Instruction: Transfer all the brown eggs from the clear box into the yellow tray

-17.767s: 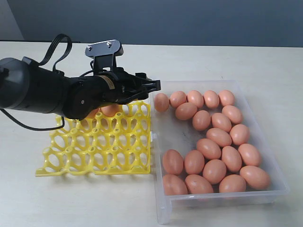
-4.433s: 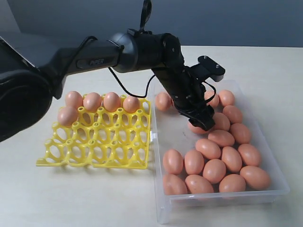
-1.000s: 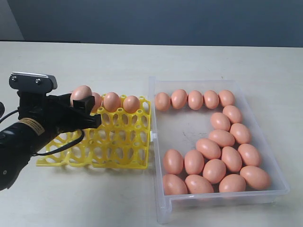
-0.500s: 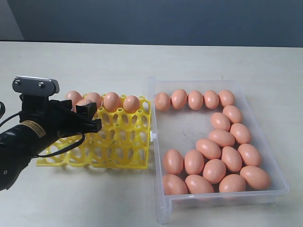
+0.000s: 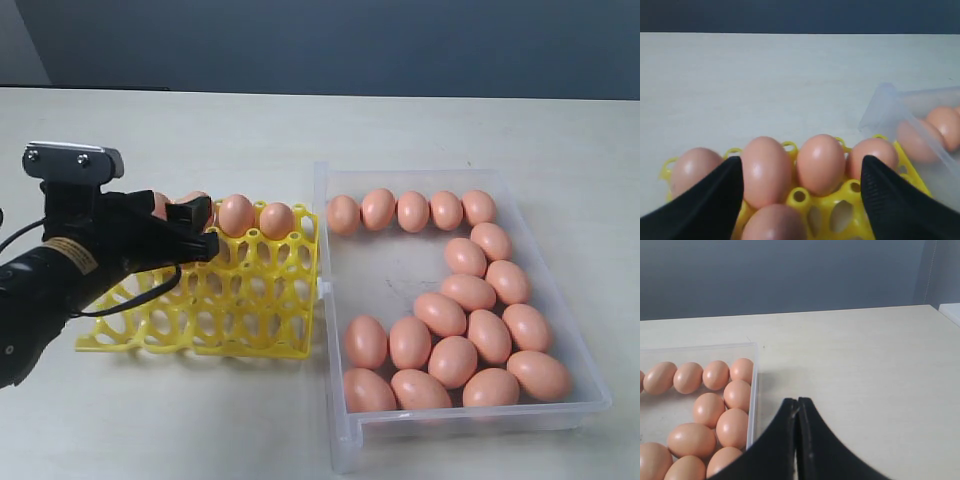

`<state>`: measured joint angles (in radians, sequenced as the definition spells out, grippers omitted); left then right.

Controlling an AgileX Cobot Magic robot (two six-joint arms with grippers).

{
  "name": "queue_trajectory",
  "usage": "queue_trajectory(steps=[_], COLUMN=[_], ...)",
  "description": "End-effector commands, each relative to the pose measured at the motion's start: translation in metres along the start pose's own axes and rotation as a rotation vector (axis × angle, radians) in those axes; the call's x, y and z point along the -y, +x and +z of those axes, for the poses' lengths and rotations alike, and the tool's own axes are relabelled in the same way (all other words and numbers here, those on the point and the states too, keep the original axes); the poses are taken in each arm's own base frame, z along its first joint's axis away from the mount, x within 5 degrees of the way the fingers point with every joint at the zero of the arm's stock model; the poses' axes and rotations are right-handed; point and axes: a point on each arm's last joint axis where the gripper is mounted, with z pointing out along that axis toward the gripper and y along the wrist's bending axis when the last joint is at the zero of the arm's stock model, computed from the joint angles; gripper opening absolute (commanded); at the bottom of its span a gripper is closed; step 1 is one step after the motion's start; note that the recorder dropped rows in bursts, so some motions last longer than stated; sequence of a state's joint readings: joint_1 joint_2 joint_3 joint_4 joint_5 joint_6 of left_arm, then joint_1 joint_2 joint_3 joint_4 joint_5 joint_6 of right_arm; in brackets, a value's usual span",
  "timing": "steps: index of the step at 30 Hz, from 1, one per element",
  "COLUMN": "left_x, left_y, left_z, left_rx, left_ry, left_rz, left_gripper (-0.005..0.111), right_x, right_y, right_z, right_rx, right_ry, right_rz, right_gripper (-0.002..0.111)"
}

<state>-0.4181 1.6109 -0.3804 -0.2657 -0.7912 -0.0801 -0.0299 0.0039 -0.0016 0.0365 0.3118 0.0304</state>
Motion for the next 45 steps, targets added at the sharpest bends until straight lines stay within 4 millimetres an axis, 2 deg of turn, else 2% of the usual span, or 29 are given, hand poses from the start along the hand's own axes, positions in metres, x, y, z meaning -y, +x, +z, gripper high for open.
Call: queue_trajectory(steps=[1,6,10,13,15,17,19,20,27,29,30,33,34,37,39,40,43,45], left_x=[0.02,0.044,0.061,0.08,0.09,0.093,0.094,0.096,0.106,0.108,0.109,0.113,0.114,0.112,0.113,0.116,0.123,0.121], left_y=[-0.013,-0.028,-0.052,-0.071,-0.081,-0.086,-0.086,-0.085,-0.08,-0.08,-0.081,-0.081,-0.077,-0.062,-0.058,-0.063,-0.105,-0.15], left_z=[0.002,0.012,0.017,0.017,0.015,0.019,0.036,0.051,0.105,0.121,0.135,0.156,0.166,0.178,0.179,0.174,0.15,0.127], left_rx=[-0.099,-0.296,-0.27,-0.231,-0.223,-0.235,-0.265,-0.285,-0.372,-0.387,-0.381,-0.366,-0.375,-0.411,-0.426,-0.416,-0.285,-0.115], left_ry=[0.144,0.299,0.414,0.569,0.656,0.668,0.629,0.626,0.613,0.596,0.574,0.574,0.568,0.56,0.582,0.611,0.65,0.556], left_rz=[0.051,0.2,0.227,0.177,0.157,0.157,0.188,0.187,0.209,0.226,0.194,0.194,0.167,0.152,0.154,0.169,0.275,0.382], left_gripper=[0.063,0.063,0.062,0.06,0.058,0.058,0.058,0.058,0.059,0.059,0.059,0.059,0.059,0.059,0.059,0.059,0.059,0.059], right_x=[0.0,0.0,0.0,0.0,0.0,0.0,0.0,0.0,0.0,0.0,0.0,0.0,0.0,0.0,0.0,0.0,0.0,0.0], right_y=[0.0,0.0,0.0,0.0,0.0,0.0,0.0,0.0,0.0,0.0,0.0,0.0,0.0,0.0,0.0,0.0,0.0,0.0], right_z=[0.0,0.0,0.0,0.0,0.0,0.0,0.0,0.0,0.0,0.0,0.0,0.0,0.0,0.0,0.0,0.0,0.0,0.0], right_rx=[0.009,0.009,0.009,0.009,0.009,0.009,0.009,0.009,0.009,0.009,0.009,0.009,0.009,0.009,0.009,0.009,0.009,0.009], right_ry=[0.0,0.0,0.0,0.0,0.0,0.0,0.0,0.0,0.0,0.0,0.0,0.0,0.0,0.0,0.0,0.0,0.0,0.0], right_rz=[-0.005,-0.005,-0.005,-0.005,-0.005,-0.005,-0.005,-0.005,-0.005,-0.005,-0.005,-0.005,-0.005,-0.005,-0.005,-0.005,-0.005,-0.005], right_gripper=[-0.001,-0.001,-0.001,-0.001,-0.001,-0.001,-0.001,-0.001,-0.001,-0.001,-0.001,-0.001,-0.001,-0.001,-0.001,-0.001,-0.001,-0.001])
